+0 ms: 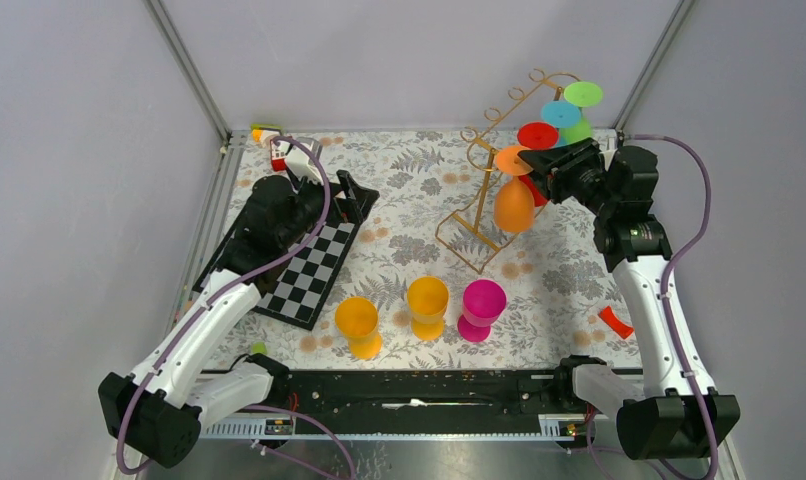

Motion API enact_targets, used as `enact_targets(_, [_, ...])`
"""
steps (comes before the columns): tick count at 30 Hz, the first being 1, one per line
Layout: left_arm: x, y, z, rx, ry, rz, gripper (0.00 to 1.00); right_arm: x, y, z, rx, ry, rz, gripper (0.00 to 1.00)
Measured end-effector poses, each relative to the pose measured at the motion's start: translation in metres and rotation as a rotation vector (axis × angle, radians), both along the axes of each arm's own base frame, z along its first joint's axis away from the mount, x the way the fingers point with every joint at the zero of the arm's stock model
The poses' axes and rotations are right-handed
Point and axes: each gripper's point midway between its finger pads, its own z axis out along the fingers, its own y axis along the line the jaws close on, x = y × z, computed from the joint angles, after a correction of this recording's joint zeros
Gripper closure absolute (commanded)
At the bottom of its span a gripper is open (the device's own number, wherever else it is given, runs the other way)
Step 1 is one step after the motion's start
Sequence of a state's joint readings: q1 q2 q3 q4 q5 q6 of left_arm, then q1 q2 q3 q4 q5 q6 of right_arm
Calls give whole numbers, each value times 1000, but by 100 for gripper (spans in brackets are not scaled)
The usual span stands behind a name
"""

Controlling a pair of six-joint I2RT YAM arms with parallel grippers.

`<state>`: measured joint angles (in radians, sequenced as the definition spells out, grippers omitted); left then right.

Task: Place the wine glass upside down on the wine glass rack
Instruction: Turn the wine glass upside down at the wine rack.

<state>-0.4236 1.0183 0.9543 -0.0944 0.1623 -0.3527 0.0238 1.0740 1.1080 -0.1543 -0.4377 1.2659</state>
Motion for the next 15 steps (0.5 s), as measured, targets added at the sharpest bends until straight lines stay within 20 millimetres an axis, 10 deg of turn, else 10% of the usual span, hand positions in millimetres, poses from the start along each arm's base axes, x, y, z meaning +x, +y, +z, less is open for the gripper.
enact_targets(12, [3,-4,-5,-8,21,-8,1,-8,0,11,-7,-9,2,36])
enact_targets(15, [3,-5,-5,-12,21,-12,1,-9,0,17,-12,-16,5,1])
